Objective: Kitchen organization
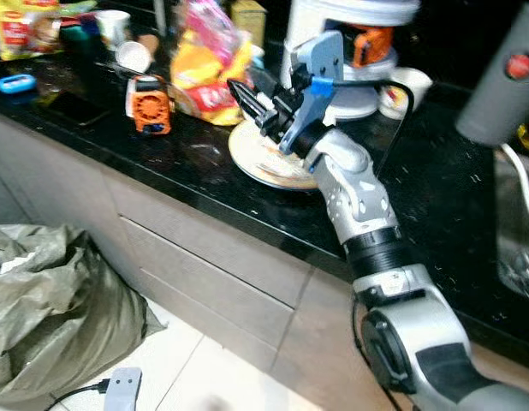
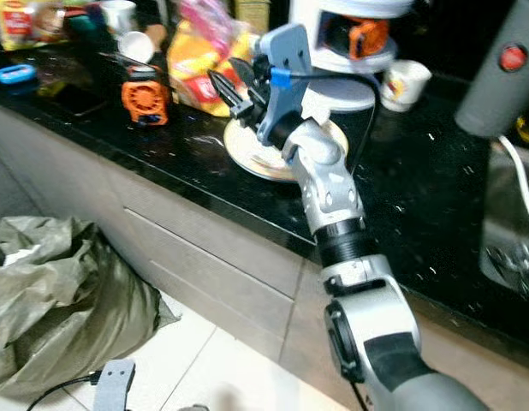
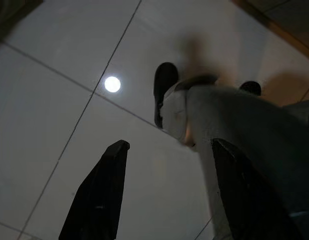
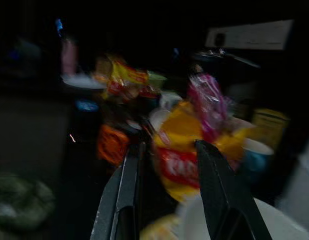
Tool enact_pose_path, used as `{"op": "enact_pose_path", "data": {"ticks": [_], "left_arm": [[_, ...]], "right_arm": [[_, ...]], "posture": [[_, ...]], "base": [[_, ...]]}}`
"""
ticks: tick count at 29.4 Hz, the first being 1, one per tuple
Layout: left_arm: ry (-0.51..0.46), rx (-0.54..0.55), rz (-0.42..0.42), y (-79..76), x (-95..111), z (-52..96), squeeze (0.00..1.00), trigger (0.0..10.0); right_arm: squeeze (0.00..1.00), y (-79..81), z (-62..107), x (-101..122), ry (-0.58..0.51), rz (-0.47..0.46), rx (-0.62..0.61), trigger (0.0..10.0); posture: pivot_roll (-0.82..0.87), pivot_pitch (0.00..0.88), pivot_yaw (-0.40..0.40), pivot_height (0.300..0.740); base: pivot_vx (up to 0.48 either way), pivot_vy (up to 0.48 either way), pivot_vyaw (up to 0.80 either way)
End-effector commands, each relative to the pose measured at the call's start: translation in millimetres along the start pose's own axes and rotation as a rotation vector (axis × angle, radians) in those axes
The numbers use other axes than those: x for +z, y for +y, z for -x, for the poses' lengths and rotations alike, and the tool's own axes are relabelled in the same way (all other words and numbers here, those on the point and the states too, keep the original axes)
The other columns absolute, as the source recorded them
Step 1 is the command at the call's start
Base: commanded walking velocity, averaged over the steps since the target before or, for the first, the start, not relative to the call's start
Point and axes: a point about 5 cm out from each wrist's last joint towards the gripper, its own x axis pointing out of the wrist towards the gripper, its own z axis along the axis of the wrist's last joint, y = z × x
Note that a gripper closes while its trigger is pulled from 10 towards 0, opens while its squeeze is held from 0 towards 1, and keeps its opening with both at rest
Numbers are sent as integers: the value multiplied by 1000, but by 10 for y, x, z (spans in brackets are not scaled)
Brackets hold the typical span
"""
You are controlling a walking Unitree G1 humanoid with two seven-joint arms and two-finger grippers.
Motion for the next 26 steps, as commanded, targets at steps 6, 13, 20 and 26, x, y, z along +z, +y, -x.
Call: {"op": "enact_pose_path", "data": {"ticks": [6,13,20,26], "left_arm": [[13,-9,2,-27,-42,-1,0,10000],[21,-12,1,-58,-93,-1,0,10000],[17,-13,2,-44,-81,1,0,10000],[19,-14,1,-45,-86,2,0,10000]], "right_arm": [[0,91,-156,65,66,161,138,10000],[63,92,-312,71,221,392,253,10000],[467,91,-310,-82,415,540,380,10000],[890,29,-331,-84,451,546,338,10000]], "posture": [[95,67,-70,740],[112,71,-80,740],[120,71,-86,740],[119,65,-88,740]], "base": [[0,0,0],[0,0,0],[0,0,0],[0,0,0]]}}
